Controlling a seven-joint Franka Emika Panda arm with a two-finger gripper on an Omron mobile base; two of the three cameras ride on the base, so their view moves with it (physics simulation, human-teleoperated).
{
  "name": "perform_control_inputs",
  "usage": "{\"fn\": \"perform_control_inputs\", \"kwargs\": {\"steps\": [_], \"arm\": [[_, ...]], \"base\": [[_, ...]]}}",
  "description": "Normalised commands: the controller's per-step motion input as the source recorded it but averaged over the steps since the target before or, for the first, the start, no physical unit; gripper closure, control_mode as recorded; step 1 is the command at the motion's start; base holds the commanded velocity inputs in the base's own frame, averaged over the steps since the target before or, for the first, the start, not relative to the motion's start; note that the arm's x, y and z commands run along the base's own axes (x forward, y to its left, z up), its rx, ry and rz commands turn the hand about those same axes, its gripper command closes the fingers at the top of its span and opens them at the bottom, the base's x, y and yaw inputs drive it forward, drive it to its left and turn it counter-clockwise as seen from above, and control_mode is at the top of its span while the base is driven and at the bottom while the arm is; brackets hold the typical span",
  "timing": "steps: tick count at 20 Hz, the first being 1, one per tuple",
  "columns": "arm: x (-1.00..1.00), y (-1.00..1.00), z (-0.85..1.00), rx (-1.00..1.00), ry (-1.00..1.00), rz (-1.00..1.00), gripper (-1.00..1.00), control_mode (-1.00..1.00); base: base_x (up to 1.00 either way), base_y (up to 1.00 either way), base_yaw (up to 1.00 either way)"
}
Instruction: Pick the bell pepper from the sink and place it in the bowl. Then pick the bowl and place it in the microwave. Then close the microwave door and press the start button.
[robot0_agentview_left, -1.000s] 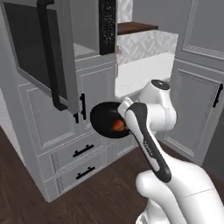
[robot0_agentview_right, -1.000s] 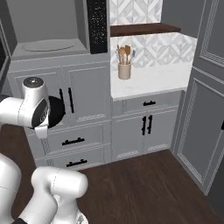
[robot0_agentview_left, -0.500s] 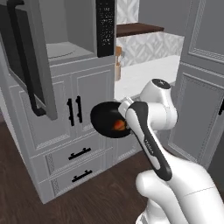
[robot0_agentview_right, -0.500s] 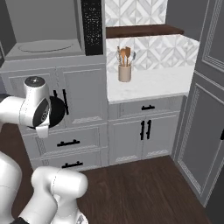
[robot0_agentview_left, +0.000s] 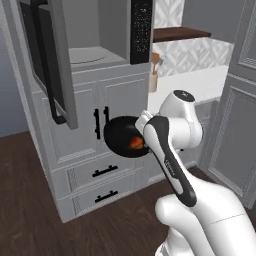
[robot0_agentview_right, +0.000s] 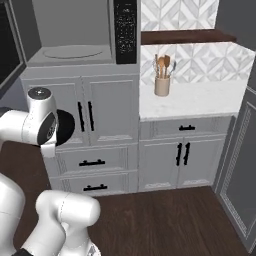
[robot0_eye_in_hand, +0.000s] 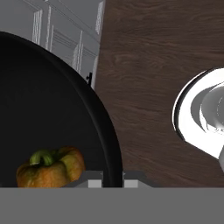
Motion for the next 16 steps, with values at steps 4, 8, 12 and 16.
{"fn": "perform_control_inputs", "kwargs": {"steps": [4, 8, 12, 16], "arm": [[0.00, 0.00, 0.00, 0.00, 0.00, 0.00, 1.00, 1.00], [0.00, 0.00, 0.00, 0.00, 0.00, 0.00, 1.00, 1.00], [0.00, 0.00, 0.00, 0.00, 0.00, 0.00, 1.00, 1.00], [0.00, 0.00, 0.00, 0.00, 0.00, 0.00, 1.00, 1.00]], "base": [[0.59, -0.27, 0.28], [0.70, -0.29, 0.27], [0.48, -0.18, 0.25], [0.45, -0.06, 0.23]]}}
